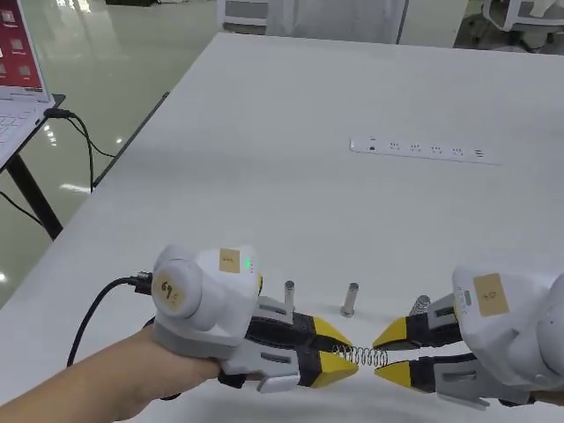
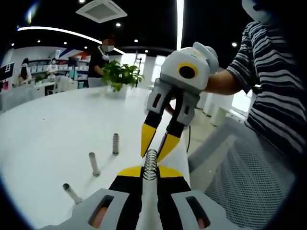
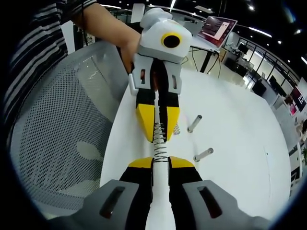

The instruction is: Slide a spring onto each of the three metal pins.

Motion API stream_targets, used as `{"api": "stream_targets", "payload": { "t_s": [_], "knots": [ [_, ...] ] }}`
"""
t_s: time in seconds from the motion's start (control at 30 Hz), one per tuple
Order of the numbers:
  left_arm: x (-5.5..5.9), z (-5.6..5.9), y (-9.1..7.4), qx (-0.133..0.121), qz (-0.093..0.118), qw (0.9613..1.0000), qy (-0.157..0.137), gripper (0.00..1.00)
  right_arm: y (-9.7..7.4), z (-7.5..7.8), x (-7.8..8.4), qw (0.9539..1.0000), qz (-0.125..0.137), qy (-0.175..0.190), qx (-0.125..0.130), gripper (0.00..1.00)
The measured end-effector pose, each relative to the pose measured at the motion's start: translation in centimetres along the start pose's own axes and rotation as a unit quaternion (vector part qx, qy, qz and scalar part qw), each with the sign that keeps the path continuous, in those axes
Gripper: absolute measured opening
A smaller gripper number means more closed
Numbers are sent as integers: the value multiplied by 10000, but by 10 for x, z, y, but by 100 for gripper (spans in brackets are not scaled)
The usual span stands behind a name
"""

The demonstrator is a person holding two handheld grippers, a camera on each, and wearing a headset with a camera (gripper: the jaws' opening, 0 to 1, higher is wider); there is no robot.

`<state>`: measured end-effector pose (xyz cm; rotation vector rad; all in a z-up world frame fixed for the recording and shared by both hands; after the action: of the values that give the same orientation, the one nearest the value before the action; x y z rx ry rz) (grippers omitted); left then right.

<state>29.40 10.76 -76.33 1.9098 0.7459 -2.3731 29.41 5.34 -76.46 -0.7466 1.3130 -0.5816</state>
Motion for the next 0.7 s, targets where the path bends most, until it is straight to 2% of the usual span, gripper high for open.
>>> {"api": "stream_targets", "payload": {
  "t_s": [0.37,0.7],
  "knots": [
    [2,1,1,64,-120,9999,58,3,2,-3,1,10000,-2,-12,-26,7],
    [6,0,5,62,-215,9997,83,3,-5,-2,-1,9998,57,-157,88,7]
  ]
}}
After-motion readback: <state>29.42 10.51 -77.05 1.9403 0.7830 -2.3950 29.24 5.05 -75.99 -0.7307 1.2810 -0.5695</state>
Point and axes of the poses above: the centre of the closed fingertips' face, and the gripper's own axes: y roughly forward along the fingers, z roughly to its right, x roughly out of its underside, the point moved 3 cm from there along -y, roughly backward along the fingers, and after that the axes turned 6 degrees about -x, right-handed, at the moved point
